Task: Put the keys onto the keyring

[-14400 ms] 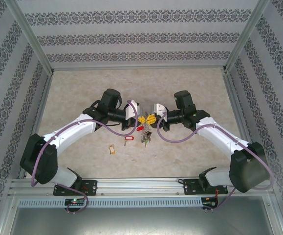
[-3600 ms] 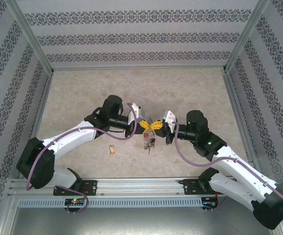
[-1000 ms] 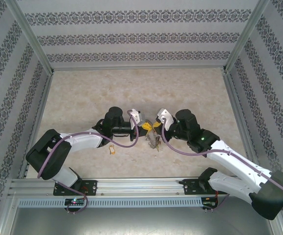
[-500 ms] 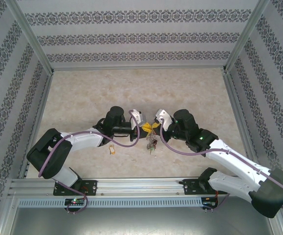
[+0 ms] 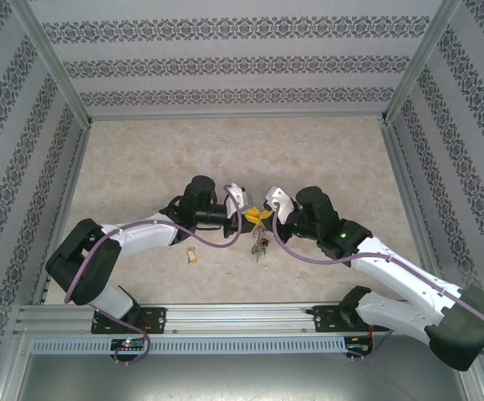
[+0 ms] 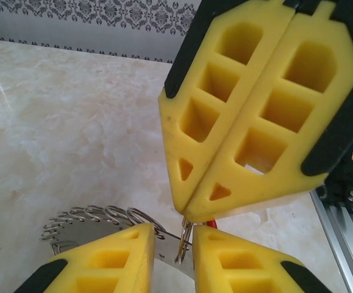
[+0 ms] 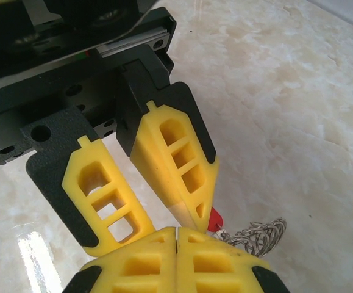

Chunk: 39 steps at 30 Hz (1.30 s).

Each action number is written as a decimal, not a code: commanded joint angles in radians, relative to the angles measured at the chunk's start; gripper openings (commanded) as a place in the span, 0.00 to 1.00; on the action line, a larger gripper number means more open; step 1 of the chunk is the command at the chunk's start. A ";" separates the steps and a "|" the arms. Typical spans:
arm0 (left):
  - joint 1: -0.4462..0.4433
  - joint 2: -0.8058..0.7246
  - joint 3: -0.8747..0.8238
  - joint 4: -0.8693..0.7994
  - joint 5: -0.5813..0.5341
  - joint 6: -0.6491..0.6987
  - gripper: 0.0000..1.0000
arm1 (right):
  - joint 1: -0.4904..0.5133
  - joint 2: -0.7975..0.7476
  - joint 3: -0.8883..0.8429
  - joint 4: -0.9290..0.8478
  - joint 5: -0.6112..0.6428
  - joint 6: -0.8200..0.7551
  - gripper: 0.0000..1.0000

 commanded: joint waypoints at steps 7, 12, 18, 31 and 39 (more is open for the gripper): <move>-0.014 0.012 0.047 -0.155 -0.006 0.102 0.21 | 0.014 -0.009 0.033 0.044 -0.022 -0.011 0.00; -0.014 0.009 0.052 -0.134 -0.006 0.091 0.21 | 0.013 -0.002 0.033 0.051 -0.035 -0.012 0.00; -0.014 0.014 0.064 -0.113 -0.002 0.078 0.22 | 0.011 -0.009 0.030 0.049 -0.036 -0.016 0.00; -0.017 0.023 0.058 -0.102 0.002 0.071 0.00 | 0.006 -0.044 -0.002 0.047 0.022 0.005 0.00; -0.017 0.023 -0.014 0.056 -0.016 -0.002 0.00 | -0.037 -0.079 -0.115 0.080 0.101 0.079 0.00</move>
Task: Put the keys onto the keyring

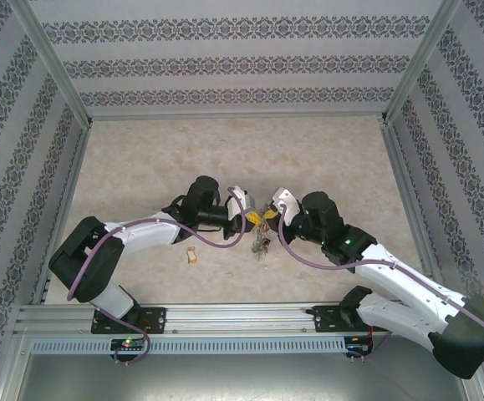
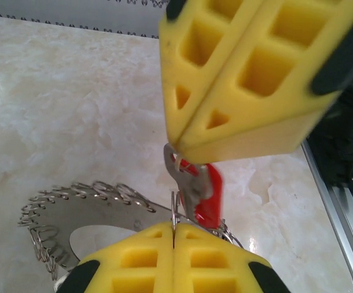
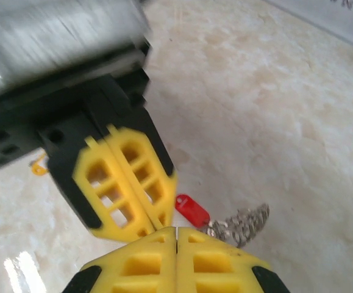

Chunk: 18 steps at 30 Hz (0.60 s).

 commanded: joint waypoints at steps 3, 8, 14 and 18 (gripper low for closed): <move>-0.012 0.011 -0.019 0.122 0.002 -0.050 0.00 | -0.030 -0.028 -0.047 0.050 0.017 0.060 0.00; -0.012 0.015 -0.012 0.123 -0.005 -0.042 0.00 | -0.063 -0.081 -0.078 0.095 -0.104 0.072 0.00; -0.012 0.034 0.008 0.124 0.023 -0.049 0.00 | -0.079 -0.074 -0.078 0.134 -0.223 0.077 0.00; -0.012 0.039 0.014 0.128 0.027 -0.053 0.00 | -0.079 -0.034 -0.065 0.152 -0.254 0.086 0.00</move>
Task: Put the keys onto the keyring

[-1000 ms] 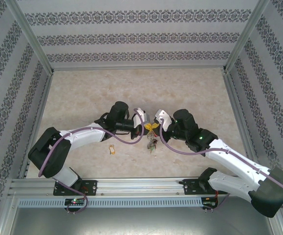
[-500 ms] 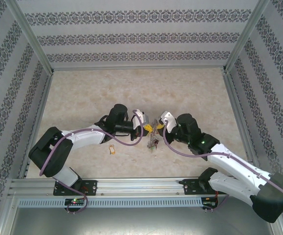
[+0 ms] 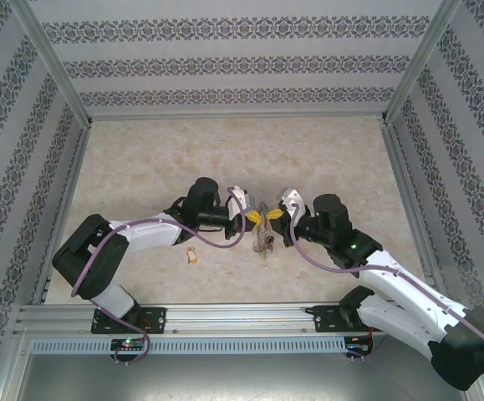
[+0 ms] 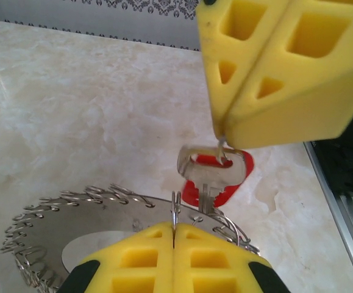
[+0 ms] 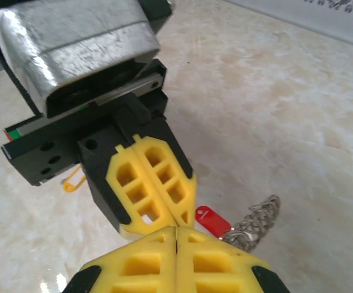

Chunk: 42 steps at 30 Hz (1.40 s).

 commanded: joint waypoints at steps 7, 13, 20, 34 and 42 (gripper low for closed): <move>-0.012 0.001 0.027 0.066 0.034 -0.032 0.00 | -0.007 0.043 0.013 0.022 -0.015 0.000 0.00; -0.012 -0.007 0.029 0.075 0.045 -0.039 0.00 | -0.007 0.052 0.013 0.030 -0.022 0.010 0.00; -0.012 -0.011 0.034 0.076 0.060 -0.040 0.00 | -0.008 0.055 0.012 0.037 0.009 0.013 0.00; -0.012 -0.001 0.026 0.106 0.109 -0.032 0.00 | -0.006 0.042 0.012 -0.005 0.172 0.014 0.00; -0.012 0.003 0.019 0.128 0.072 -0.056 0.00 | -0.007 -0.019 0.015 -0.030 0.074 0.009 0.00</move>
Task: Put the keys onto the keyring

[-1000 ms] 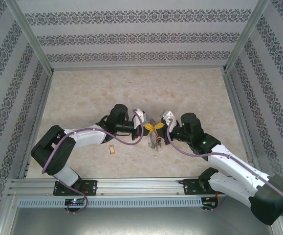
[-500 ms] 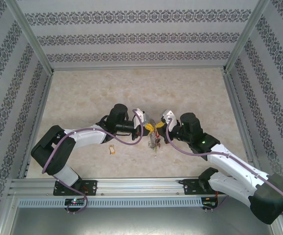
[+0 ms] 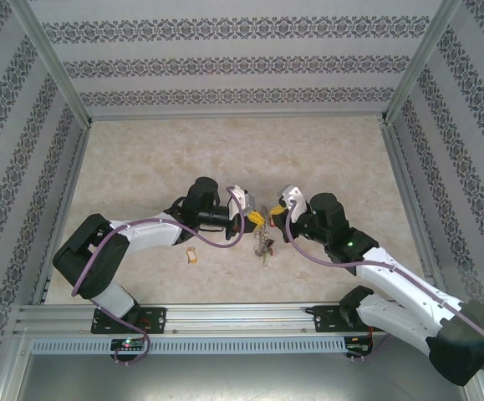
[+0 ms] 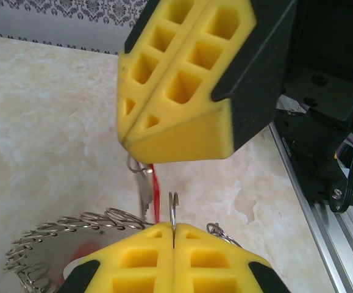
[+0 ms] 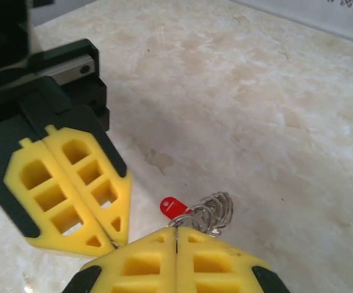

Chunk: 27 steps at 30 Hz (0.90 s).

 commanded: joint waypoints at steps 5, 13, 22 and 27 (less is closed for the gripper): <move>-0.012 0.003 0.014 0.097 -0.001 -0.026 0.00 | -0.011 -0.068 0.026 -0.109 -0.138 -0.038 0.00; -0.011 0.009 0.028 0.081 0.012 -0.019 0.00 | -0.012 -0.025 0.036 -0.056 -0.181 -0.004 0.00; -0.011 0.012 0.038 0.065 0.040 -0.017 0.00 | -0.019 -0.005 0.014 0.037 -0.153 0.029 0.00; -0.011 0.009 0.037 0.066 0.042 -0.021 0.00 | -0.019 0.013 0.010 0.045 -0.144 0.035 0.00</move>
